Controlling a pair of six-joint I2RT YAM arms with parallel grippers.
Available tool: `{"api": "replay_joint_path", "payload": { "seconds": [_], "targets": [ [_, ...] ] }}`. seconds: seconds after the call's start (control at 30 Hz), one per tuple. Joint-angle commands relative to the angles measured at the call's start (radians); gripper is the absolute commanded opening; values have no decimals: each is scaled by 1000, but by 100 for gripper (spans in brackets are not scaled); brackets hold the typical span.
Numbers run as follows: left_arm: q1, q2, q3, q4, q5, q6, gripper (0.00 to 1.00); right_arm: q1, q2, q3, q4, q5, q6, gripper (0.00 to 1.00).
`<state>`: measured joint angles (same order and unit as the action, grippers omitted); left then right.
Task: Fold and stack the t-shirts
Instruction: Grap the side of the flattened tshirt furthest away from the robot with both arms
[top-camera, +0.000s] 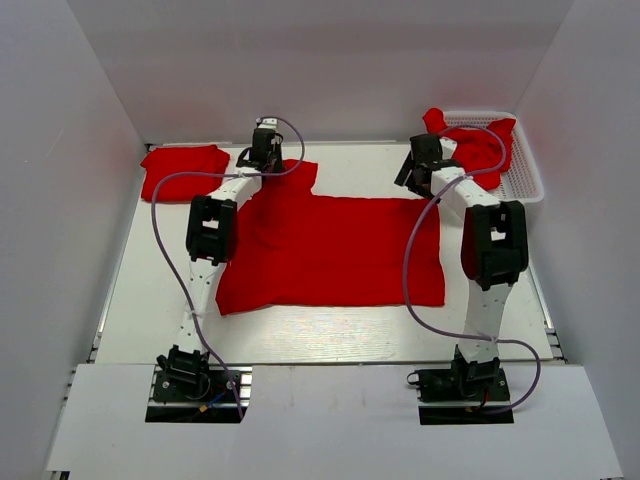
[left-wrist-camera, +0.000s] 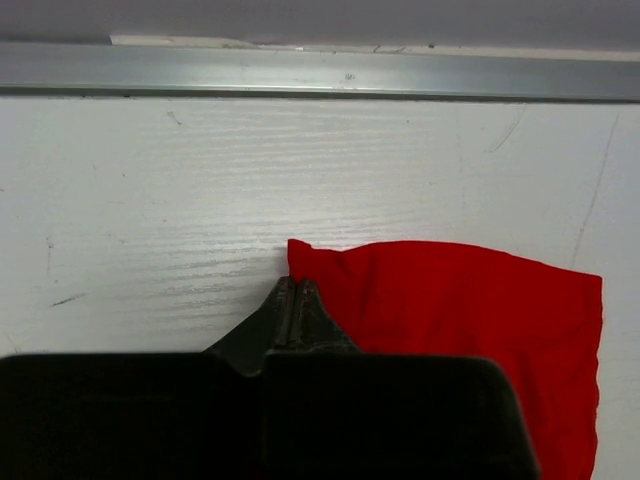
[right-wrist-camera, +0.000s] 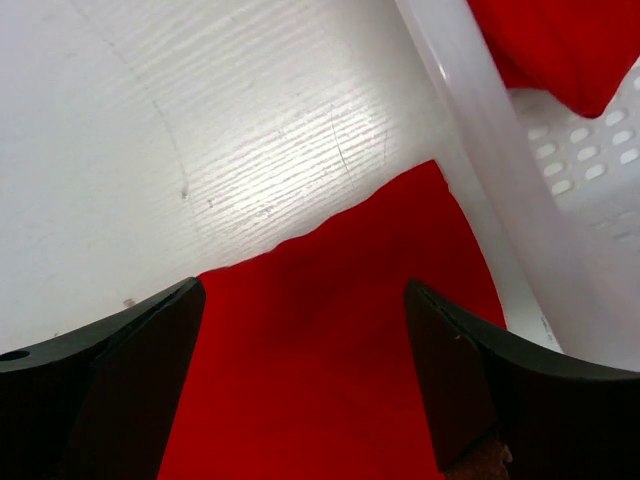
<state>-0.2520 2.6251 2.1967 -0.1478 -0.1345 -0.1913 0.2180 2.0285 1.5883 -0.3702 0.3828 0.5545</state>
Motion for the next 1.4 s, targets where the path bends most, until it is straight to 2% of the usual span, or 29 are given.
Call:
{"api": "replay_joint_path", "payload": {
  "seconds": [0.0,0.27,0.63,1.07,1.37],
  "targets": [
    [-4,-103,-28,27,35,4,0,11,38,61,-48,67,94,86],
    [-4,-122,-57,57,44,-5,0,15,163,209,-168,122,174,81],
    [-4,-140,-55,57,71,-5,0,12,190,142,-171,125,208,80],
    [-4,-184,-101,86,116,35,0,6,274,219,-187,103,213,76],
    [-4,-185,-120,86,139,35,0,-2,237,234,-188,137,202,76]
  ]
}}
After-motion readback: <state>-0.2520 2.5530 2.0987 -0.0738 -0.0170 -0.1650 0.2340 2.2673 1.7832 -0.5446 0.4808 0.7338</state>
